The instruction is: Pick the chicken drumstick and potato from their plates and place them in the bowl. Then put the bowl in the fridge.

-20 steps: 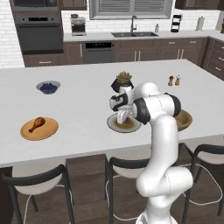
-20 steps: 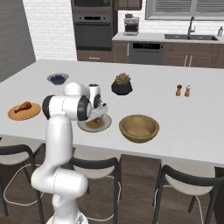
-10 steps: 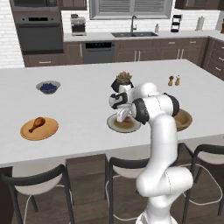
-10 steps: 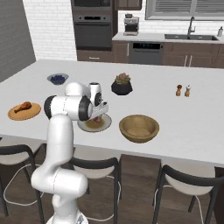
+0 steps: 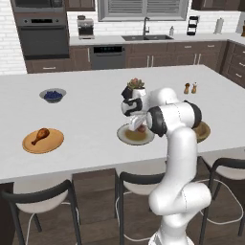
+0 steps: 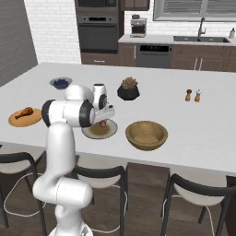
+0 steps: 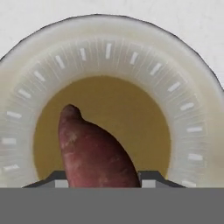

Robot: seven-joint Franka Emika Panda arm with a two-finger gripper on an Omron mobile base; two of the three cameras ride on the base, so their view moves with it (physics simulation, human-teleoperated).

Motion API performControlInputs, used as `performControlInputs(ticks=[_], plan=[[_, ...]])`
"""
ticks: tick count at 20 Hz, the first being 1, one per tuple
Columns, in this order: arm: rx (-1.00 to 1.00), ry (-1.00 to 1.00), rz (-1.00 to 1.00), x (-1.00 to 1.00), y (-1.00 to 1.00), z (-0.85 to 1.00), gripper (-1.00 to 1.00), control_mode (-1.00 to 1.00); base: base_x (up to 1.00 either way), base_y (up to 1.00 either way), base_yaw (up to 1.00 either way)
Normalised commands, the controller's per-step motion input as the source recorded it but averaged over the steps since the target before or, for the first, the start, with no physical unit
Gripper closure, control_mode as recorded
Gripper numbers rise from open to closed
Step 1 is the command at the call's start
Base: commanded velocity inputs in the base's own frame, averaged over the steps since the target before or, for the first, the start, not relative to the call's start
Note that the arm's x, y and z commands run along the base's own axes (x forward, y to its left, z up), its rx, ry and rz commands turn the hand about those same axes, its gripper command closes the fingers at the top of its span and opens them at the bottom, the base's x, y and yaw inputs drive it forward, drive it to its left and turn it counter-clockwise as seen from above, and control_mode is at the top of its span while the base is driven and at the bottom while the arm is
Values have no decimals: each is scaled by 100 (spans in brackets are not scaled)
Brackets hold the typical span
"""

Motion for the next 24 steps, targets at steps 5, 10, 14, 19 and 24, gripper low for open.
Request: performControlInputs(ticks=[5, 10, 14, 19, 24], plan=[[0, -4, -27, -60, -45, 60, 100, -100, 0, 0, 0], [0, -15, -37, -65, -62, 74, 100, -100, 0, 0, 0], [0, -26, -33, -52, -66, 62, 100, -100, 0, 0, 0], [0, -24, -28, -51, -69, 18, 100, -100, 0, 0, 0], [0, 1, -24, -6, -62, 37, 100, -100, 0, 0, 0]])
